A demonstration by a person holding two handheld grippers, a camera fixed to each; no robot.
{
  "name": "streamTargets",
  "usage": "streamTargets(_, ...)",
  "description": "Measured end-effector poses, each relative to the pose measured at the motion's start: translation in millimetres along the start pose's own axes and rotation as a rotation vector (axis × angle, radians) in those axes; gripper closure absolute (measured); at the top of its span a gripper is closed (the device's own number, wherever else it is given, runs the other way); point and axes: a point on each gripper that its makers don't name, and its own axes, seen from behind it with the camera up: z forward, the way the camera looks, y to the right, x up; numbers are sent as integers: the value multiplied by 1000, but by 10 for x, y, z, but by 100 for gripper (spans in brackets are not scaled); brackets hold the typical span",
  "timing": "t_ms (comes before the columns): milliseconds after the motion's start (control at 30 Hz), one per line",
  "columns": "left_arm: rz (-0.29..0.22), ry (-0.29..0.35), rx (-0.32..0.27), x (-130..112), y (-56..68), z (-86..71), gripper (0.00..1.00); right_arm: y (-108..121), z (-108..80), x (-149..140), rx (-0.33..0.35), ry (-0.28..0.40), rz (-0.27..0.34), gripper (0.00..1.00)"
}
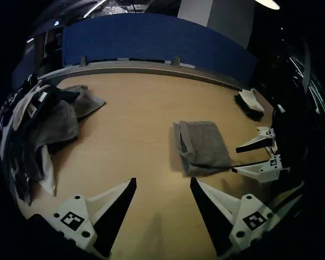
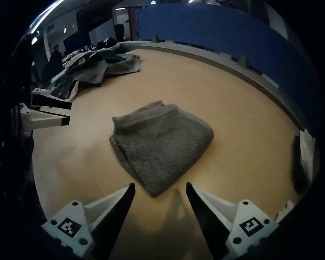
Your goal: Fold towel
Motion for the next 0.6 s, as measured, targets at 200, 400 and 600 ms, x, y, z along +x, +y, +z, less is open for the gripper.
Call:
streamTargets(200,-5,2,-4,-19,6,1,8,-12,61,-61,-7,-1,3,9)
streamTargets(400,-3,1,-2,-30,5,4,8,-20,107,-97,-12,-2,5,13)
streamTargets(600,-5,3,-1,-39,3,-5,8,-22,132,-136,-15,-7,22,39)
